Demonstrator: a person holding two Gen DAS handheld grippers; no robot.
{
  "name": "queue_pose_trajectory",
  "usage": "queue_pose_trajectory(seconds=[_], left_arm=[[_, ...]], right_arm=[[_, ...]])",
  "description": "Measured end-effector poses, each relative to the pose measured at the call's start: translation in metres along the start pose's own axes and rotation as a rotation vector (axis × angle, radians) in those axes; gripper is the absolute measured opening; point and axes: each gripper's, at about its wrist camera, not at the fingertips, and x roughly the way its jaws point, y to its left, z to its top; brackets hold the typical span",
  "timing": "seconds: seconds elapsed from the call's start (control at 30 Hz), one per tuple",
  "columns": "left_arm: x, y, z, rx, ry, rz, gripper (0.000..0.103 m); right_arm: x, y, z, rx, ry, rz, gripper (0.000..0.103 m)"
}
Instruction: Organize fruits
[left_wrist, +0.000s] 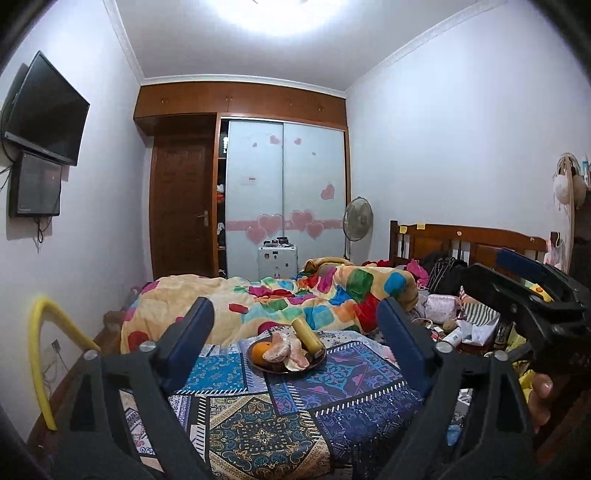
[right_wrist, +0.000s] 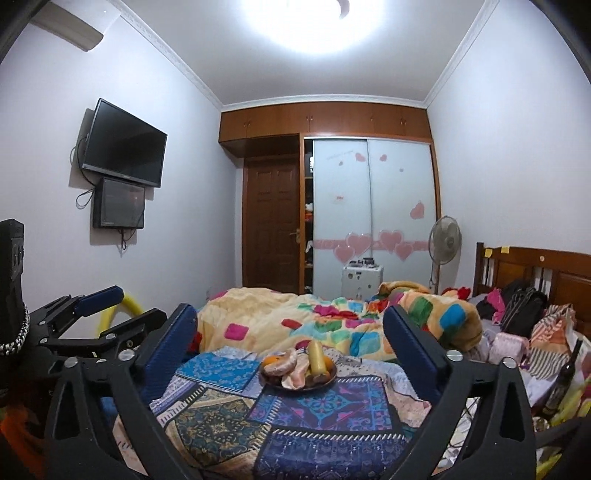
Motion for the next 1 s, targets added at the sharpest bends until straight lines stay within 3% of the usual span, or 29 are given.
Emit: queue_pose_trajectory(seconds=[0.43, 1.0], left_arm=[[-0.008, 0.003, 0.000, -0.004, -0.022, 0.030, 0.101], [-0.008, 0.004, -0.003, -0.007, -0.010, 0.023, 0.102]], right_arm=[[-0.003, 0.001, -0.005, 0.008, 0.003, 0.009, 0.103], [-0.003, 0.003, -0.006, 0.014, 0.014, 0.007, 0.103]])
